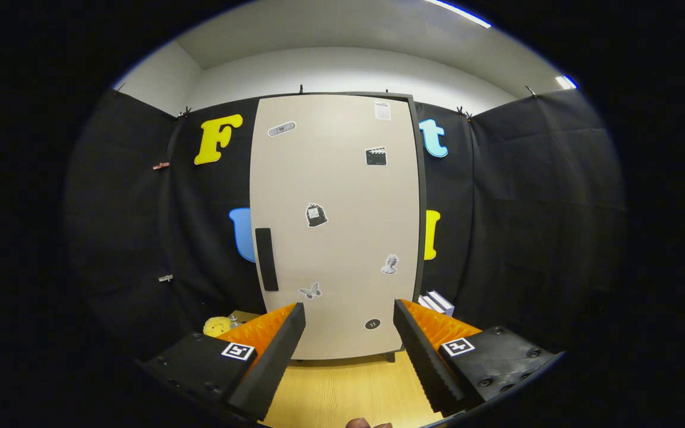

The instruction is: Open the shoe cabinet door, grab the shoes and put them into the shoe cabinet, then close the shoe cabinet door.

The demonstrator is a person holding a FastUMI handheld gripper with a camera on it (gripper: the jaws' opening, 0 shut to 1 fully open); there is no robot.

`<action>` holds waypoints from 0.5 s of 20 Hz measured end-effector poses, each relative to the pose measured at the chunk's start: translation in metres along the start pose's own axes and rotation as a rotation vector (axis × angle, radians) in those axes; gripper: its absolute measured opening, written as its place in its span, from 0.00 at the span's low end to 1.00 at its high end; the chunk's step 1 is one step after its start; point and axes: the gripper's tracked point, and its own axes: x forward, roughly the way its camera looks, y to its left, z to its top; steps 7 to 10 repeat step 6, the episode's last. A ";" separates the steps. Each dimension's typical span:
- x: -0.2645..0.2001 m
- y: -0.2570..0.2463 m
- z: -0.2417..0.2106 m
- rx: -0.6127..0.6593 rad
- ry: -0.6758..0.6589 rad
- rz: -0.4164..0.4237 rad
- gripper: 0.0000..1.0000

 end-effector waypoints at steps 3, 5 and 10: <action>-0.002 -0.001 -0.002 -0.004 0.003 -0.004 0.98; -0.002 -0.002 -0.003 -0.003 0.004 -0.007 0.98; -0.002 -0.002 -0.003 0.000 0.003 -0.008 0.98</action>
